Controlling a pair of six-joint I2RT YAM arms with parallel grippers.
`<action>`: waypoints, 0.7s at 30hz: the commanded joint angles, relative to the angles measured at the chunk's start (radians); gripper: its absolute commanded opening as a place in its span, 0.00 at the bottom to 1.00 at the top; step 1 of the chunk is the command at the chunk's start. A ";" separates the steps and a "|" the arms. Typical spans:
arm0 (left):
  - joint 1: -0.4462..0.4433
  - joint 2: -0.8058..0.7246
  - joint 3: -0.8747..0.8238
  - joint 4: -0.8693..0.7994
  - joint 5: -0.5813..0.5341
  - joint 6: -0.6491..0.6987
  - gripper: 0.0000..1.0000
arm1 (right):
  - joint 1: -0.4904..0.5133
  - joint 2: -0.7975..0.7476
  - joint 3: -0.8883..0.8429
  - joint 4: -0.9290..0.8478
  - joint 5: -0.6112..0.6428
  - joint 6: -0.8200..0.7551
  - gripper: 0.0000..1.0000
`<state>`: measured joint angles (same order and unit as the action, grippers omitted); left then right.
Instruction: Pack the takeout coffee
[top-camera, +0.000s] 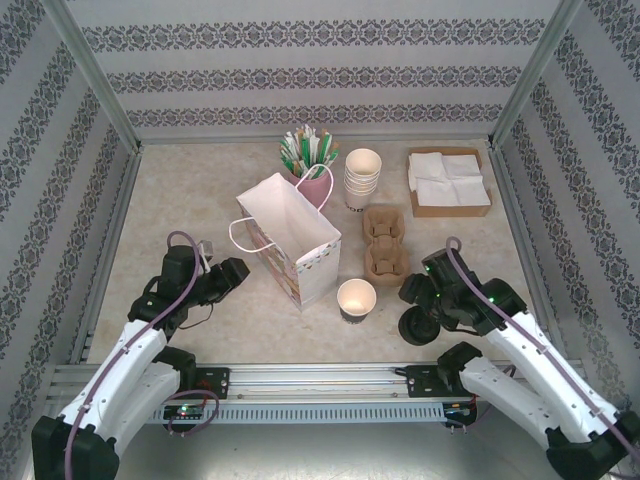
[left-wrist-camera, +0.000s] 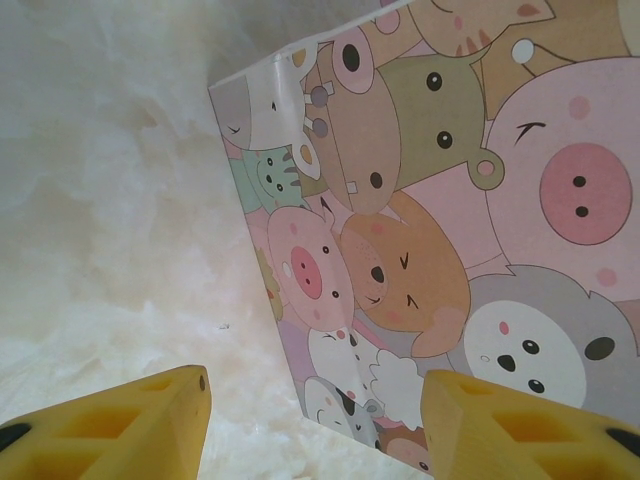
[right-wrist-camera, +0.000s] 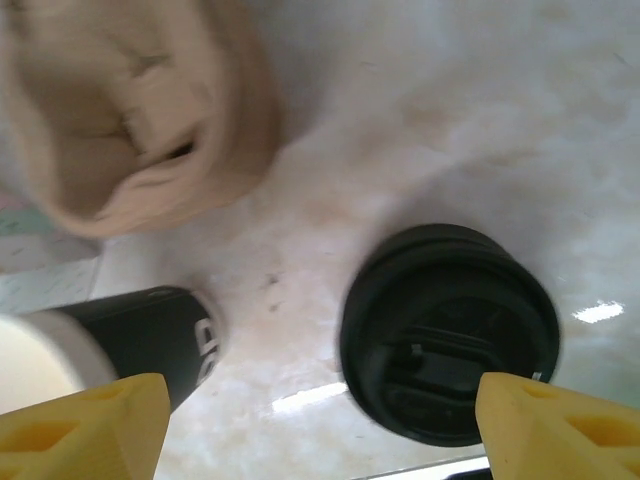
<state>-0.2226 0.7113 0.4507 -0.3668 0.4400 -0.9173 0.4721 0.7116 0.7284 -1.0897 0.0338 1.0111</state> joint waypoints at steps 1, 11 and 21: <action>-0.013 -0.016 -0.014 -0.015 0.001 -0.005 0.59 | -0.079 -0.015 -0.060 -0.026 -0.099 -0.019 0.81; -0.013 -0.017 -0.019 -0.030 -0.016 -0.003 0.60 | -0.152 0.069 -0.132 0.004 -0.156 -0.102 0.88; -0.015 -0.015 -0.012 -0.046 -0.020 -0.002 0.60 | -0.162 0.064 -0.160 0.024 -0.146 -0.139 0.93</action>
<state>-0.2234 0.6994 0.4377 -0.3885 0.4355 -0.9176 0.3161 0.7834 0.5919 -1.0737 -0.1108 0.8963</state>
